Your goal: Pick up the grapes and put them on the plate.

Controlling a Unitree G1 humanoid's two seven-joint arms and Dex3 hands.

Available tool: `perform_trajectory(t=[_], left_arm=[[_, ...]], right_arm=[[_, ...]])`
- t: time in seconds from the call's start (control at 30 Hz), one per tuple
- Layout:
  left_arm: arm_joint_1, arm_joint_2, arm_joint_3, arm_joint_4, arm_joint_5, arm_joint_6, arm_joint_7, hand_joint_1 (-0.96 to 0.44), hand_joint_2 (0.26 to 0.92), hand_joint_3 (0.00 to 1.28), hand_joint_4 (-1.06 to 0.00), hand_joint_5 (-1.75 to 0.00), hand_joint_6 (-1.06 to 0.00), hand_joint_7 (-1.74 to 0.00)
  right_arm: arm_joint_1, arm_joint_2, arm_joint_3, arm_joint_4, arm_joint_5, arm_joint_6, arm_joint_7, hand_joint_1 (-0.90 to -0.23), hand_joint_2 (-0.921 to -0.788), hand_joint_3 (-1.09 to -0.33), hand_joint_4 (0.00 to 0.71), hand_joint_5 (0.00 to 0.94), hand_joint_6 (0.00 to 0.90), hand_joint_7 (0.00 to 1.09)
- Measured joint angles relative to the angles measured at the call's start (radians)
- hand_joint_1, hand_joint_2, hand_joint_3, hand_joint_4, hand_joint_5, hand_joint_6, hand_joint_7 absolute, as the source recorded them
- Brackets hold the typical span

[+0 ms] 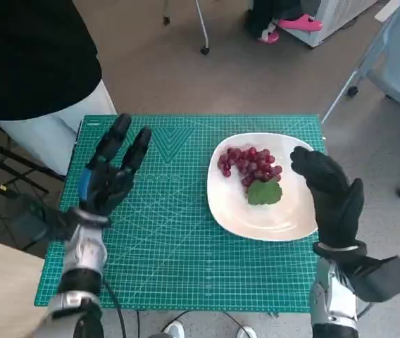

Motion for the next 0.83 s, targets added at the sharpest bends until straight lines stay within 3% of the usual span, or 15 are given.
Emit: perform_trajectory(t=[0.53,0.83], left_arm=[[0.047,0.001,-0.021,-0.068,0.014,0.034,0.003,-0.55,0.921,0.15,-0.02,-0.01,-0.2,0.0],[0.054,0.0,-0.022,-0.07,-0.01,0.077,-0.027,-0.36,0.921,0.12,-0.02,0.0,-0.2,-0.01]], right_arm=[[-0.009,0.016,0.002,0.016,0.018,0.0,0.025,-0.613,-0.921,-0.886,0.489,0.003,0.174,0.46],[-0.009,0.022,0.003,0.012,0.023,0.008,0.036,-0.617,-0.921,-0.885,0.488,0.002,0.171,0.46]])
